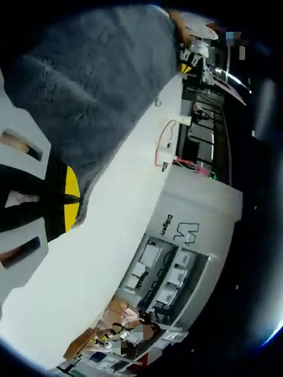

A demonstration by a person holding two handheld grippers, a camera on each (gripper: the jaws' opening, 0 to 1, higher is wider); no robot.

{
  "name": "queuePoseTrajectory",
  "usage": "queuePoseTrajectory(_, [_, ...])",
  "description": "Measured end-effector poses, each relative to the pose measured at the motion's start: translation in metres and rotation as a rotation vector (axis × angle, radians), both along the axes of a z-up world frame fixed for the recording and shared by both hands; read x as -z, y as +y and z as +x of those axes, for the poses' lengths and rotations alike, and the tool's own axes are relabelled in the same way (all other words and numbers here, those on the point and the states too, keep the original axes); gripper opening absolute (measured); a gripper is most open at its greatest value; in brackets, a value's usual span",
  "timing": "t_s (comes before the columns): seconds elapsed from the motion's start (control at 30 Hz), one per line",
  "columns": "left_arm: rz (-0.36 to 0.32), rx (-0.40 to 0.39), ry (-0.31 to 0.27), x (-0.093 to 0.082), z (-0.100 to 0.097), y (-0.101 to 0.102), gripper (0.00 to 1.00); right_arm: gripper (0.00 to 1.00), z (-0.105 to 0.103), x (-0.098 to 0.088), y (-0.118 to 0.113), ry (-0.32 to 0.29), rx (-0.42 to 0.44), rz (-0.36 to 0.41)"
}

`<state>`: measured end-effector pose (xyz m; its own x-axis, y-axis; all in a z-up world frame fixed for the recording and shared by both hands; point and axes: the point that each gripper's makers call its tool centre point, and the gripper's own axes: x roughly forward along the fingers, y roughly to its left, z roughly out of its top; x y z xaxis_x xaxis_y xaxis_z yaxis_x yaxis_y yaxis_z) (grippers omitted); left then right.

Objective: Open the folded towel by lifting each exposed corner and separating the folded layers until the towel lies flat within the target outline without major curled edges

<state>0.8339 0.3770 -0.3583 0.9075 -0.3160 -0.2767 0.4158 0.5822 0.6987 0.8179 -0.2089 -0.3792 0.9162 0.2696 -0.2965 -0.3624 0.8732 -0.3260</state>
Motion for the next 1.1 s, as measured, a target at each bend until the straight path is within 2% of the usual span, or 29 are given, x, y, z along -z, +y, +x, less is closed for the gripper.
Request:
queuePoseTrajectory(0.17, [0.005,-0.012,0.026,0.007,0.001,0.005,0.02,0.00,0.000,0.009,-0.002,0.027,-0.009,-0.047])
queuePoseTrajectory(0.23, [0.009,-0.016,0.045,0.013,0.001,0.007,0.01,0.00,0.008,0.007,-0.011,-0.007,0.050,-0.065])
queuePoseTrajectory(0.3, [0.008,-0.022,0.065,0.018,0.001,0.009,0.01,0.00,0.013,0.009,-0.024,0.019,0.205,-0.017])
queuePoseTrajectory(0.37, [0.014,-0.015,0.059,0.016,0.000,0.008,0.01,0.00,0.012,0.009,-0.013,0.012,0.128,-0.055])
queuePoseTrajectory(0.4, [0.012,-0.021,0.059,0.016,0.000,0.009,0.01,0.00,0.012,0.007,-0.014,0.003,0.107,-0.105])
queuePoseTrajectory(0.5, [0.007,-0.021,0.061,0.016,0.000,0.010,0.01,0.00,0.012,0.006,-0.017,0.012,0.132,-0.046])
queuePoseTrajectory(0.67, [-0.004,-0.026,0.066,0.016,0.000,0.013,0.01,0.00,0.014,0.005,-0.016,-0.013,0.106,-0.063])
queuePoseTrajectory(0.77, [-0.010,-0.032,0.068,0.017,-0.001,0.014,0.01,0.00,0.015,0.005,-0.021,0.006,0.146,-0.018])
queuePoseTrajectory(1.0, [0.005,-0.013,0.060,0.017,-0.004,0.012,0.01,0.00,0.020,0.005,-0.028,-0.005,0.160,-0.090])
queuePoseTrajectory(1.1, [0.010,-0.004,0.050,0.017,-0.003,0.011,0.01,0.00,0.025,0.006,-0.030,0.012,0.167,-0.079])
